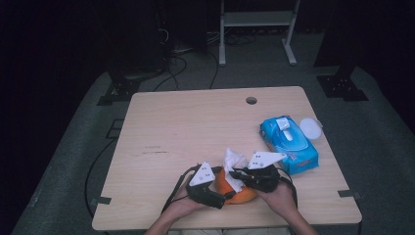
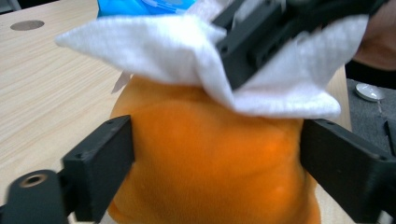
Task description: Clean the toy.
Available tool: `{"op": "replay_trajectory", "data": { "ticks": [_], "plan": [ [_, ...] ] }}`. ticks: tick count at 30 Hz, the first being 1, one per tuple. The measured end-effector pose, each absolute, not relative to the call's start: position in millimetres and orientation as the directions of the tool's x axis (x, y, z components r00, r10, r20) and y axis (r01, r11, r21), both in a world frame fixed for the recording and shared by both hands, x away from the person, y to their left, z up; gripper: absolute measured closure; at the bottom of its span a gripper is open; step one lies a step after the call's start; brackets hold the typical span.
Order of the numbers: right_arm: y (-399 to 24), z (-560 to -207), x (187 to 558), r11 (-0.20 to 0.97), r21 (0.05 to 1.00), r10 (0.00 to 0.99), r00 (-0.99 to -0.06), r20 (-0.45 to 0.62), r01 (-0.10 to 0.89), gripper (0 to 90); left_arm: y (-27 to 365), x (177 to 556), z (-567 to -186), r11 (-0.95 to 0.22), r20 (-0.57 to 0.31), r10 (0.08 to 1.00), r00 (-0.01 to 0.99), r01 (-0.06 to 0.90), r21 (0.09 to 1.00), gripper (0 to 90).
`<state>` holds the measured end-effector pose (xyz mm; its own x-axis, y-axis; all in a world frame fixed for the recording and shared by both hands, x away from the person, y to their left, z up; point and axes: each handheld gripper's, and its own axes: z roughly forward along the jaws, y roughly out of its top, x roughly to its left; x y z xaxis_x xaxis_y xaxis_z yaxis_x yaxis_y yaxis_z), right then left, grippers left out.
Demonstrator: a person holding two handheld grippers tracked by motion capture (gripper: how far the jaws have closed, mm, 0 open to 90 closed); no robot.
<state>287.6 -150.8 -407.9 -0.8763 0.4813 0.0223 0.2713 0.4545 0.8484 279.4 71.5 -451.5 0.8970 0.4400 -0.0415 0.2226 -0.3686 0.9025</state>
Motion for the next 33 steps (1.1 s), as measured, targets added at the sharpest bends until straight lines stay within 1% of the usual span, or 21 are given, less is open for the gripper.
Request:
{"op": "replay_trajectory", "data": {
  "ticks": [1,5,7,9,10,11,12,14,15,18,21,25,30,31,32,33],
  "plan": [
    [-158.0,-406.0,289.1,0.451,0.847,0.505,-0.863,0.018,0.282,85.4,72.4,280.1,-453.1,-0.373,-0.051,0.442,0.895,0.236,0.897,13.5],
    [-171.7,-406.9,290.6,0.437,0.844,0.533,-0.845,0.034,0.31,85.5,74.0,279.7,-455.4,-0.381,-0.058,0.441,0.896,0.245,0.891,13.9],
    [-182.8,-409.4,288.5,0.42,0.844,0.546,-0.836,0.059,0.334,85.5,73.5,279.1,-454.4,-0.391,-0.042,0.432,0.901,0.229,0.891,13.9],
    [-189.3,-410.8,284.1,0.414,0.846,0.557,-0.829,0.057,0.336,85.5,72.0,278.4,-451.2,-0.377,-0.035,0.422,0.906,0.211,0.902,10.8],
    [-189.3,-410.9,282.7,0.41,0.85,0.553,-0.832,0.056,0.33,85.4,70.0,277.6,-447.5,-0.368,-0.017,0.423,0.906,0.189,0.911,9.8],
    [-189.3,-410.9,282.7,0.41,0.85,0.553,-0.832,0.056,0.33,85.4,70.0,277.6,-447.5,-0.368,-0.017,0.423,0.906,0.189,0.911,9.5],
    [-184.7,-411.8,281.4,0.402,0.859,0.521,-0.851,0.07,0.317,85.4,69.3,277.0,-446.2,-0.356,-0.002,0.426,0.905,0.17,0.919,9.3],
    [-181.6,-412.4,281.1,0.398,0.863,0.503,-0.861,0.079,0.311,85.3,68.8,276.5,-444.7,-0.355,0.027,0.424,0.905,0.139,0.925,9.3],
    [-169.0,-413.0,279.4,0.406,0.868,0.467,-0.882,0.071,0.285,85.3,69.5,277.5,-444.3,-0.36,0.033,0.418,0.908,0.133,0.923,9.9],
    [-160.0,-410.2,279.4,0.434,0.863,0.474,-0.88,0.026,0.26,85.3,72.9,280.3,-448.0,-0.374,0.013,0.437,0.899,0.169,0.912,16.5],
    [-167.9,-412.3,284.1,0.421,0.858,0.504,-0.862,0.05,0.296,85.4,72.8,281.4,-451.5,-0.381,0.004,0.447,0.895,0.187,0.906,19.8],
    [-183.0,-414.1,284.7,0.406,0.856,0.54,-0.839,0.059,0.321,85.4,72.3,280.1,-451.8,-0.388,0.011,0.45,0.893,0.184,0.903,20.1],
    [-193.0,-417.1,286.2,0.39,0.854,0.571,-0.818,0.068,0.344,85.4,76.2,280.6,-449.6,-0.384,0.0,0.444,0.896,0.19,0.903,19.5],
    [-193.0,-417.1,286.2,0.39,0.854,0.571,-0.818,0.068,0.344,85.4,76.2,280.6,-449.6,-0.384,0.0,0.444,0.896,0.19,0.903,17.2],
    [-191.5,-418.2,286.3,0.386,0.855,0.57,-0.818,0.075,0.347,85.4,75.8,280.8,-446.9,-0.379,0.012,0.44,0.898,0.173,0.909,17.2],
    [-187.5,-418.9,285.2,0.387,0.857,0.566,-0.821,0.069,0.339,85.4,75.3,280.9,-445.1,-0.364,0.019,0.438,0.899,0.158,0.918,13.2]
  ]
}}
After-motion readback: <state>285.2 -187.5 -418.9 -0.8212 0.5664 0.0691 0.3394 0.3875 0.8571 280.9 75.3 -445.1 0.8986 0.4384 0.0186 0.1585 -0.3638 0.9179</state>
